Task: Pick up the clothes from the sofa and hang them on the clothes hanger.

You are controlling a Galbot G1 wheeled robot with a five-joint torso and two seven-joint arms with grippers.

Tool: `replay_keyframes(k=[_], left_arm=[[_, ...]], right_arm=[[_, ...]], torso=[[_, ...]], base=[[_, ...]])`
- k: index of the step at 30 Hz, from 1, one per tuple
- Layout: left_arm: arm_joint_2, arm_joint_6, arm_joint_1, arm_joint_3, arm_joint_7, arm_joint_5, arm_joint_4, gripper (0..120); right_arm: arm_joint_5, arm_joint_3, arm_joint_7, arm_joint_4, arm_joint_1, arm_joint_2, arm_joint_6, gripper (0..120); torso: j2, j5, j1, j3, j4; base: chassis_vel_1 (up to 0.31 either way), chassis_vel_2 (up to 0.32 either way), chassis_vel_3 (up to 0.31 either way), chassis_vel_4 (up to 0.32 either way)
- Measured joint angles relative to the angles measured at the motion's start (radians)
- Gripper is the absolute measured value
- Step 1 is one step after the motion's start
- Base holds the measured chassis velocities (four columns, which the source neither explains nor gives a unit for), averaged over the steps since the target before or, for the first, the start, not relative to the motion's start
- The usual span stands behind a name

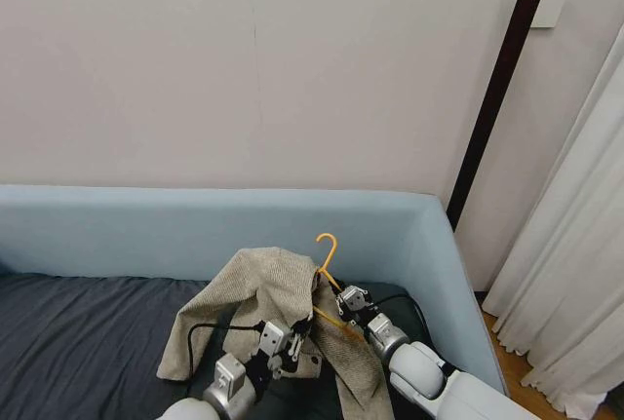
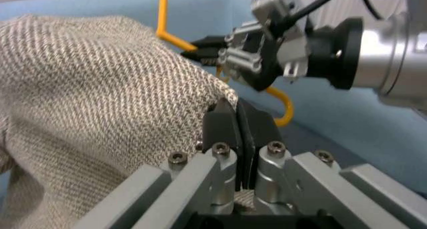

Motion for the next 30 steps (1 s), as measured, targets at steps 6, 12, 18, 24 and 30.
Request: replay_keyframes(k=[6,12,18,24,30], left_arm=[[-0.017,-0.009,0.067,-0.042,0.010,0.063,0.022,0],[-0.012,-0.003,0.110,-0.068,-0.004,0.146,0.024,18],[0.010,-0.019,0.234,-0.199,0.008,0.227,0.013,39],[0.036,-0.141,0.403,-0.362,0.113,0.275,-0.014,61],[0.089,-0.224,0.373,-0.442,0.191,0.174,-0.047,84]], right_arm=[[-0.037,0.019,0.000,0.034,-0.028,-0.016,0.020,5],[-0.115,0.048,-0.001,0.029,-0.051,-0.019,0.070,5],[-0.232,0.100,0.011,0.017,-0.081,-0.010,0.126,5],[-0.345,0.144,0.023,0.011,-0.107,-0.012,0.182,5],[-0.476,0.179,0.019,-0.011,-0.129,-0.004,0.241,5]], torso=[[0.000,-0.0001,0.000,0.000,0.0000],[0.000,-0.0001,0.000,0.000,-0.0001],[0.000,0.0000,0.000,0.000,-0.0001],[0.000,0.0000,0.000,0.000,0.0003],[0.000,-0.0002,0.000,0.000,0.0001]], base=[[0.000,0.000,0.000,0.000],[0.000,0.000,0.000,0.000],[0.000,0.000,0.000,0.000],[0.000,0.000,0.000,0.000],[0.000,0.000,0.000,0.000]])
